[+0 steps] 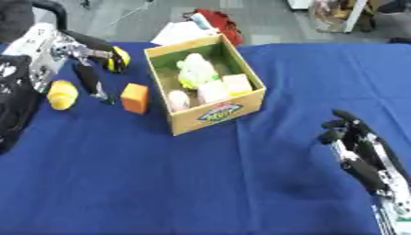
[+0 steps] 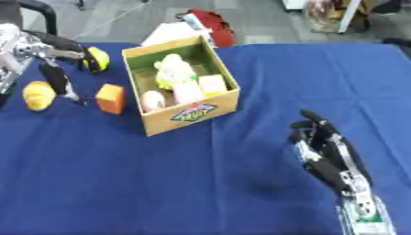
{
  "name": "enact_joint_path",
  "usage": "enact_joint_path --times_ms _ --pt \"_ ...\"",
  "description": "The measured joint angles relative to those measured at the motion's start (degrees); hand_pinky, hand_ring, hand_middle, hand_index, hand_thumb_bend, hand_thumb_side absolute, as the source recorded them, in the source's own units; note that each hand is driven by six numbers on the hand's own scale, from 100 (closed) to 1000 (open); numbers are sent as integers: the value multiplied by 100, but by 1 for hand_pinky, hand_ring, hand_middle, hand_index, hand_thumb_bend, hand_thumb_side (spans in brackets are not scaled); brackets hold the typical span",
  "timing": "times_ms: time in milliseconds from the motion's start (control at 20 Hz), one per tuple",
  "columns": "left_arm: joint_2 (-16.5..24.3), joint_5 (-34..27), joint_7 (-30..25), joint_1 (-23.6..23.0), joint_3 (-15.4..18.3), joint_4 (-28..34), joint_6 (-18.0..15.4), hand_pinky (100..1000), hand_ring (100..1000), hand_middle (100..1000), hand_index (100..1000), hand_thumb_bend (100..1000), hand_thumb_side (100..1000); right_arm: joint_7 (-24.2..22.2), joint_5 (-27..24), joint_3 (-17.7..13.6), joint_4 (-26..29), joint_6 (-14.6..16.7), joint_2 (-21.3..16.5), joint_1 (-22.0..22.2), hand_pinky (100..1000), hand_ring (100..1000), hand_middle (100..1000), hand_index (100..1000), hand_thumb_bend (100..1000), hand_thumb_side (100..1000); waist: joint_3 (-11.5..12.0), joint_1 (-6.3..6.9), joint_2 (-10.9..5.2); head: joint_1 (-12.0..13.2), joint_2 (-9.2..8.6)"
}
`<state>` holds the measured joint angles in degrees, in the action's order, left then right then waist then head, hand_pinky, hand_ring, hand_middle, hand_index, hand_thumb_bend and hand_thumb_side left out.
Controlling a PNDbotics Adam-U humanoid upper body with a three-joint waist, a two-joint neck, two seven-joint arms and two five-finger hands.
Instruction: Pick up objects on the table and place them in the box.
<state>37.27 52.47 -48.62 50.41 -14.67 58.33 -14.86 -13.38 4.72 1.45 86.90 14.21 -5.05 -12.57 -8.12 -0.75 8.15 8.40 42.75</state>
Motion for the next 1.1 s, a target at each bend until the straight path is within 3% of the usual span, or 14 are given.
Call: enact_joint_path --times_ms 250,800,1100 --pt "-65 26 95 -8 -19 -111 -57 807 759 789 895 529 263 -4 0 0 0 -3 0 0 654 626 672 901 100 382 -5 0 0 1 0" --pt "-437 276 870 -42 -26 -517 -121 776 716 738 858 461 207 -16 0 0 0 -13 1 0 654 626 672 901 100 382 -28 0 0 13 0" --pt "-527 402 1621 -51 5 -600 -78 668 537 535 709 349 195 -19 -1 1 0 -14 6 -2 654 626 672 901 100 382 -41 -1 0 32 0"
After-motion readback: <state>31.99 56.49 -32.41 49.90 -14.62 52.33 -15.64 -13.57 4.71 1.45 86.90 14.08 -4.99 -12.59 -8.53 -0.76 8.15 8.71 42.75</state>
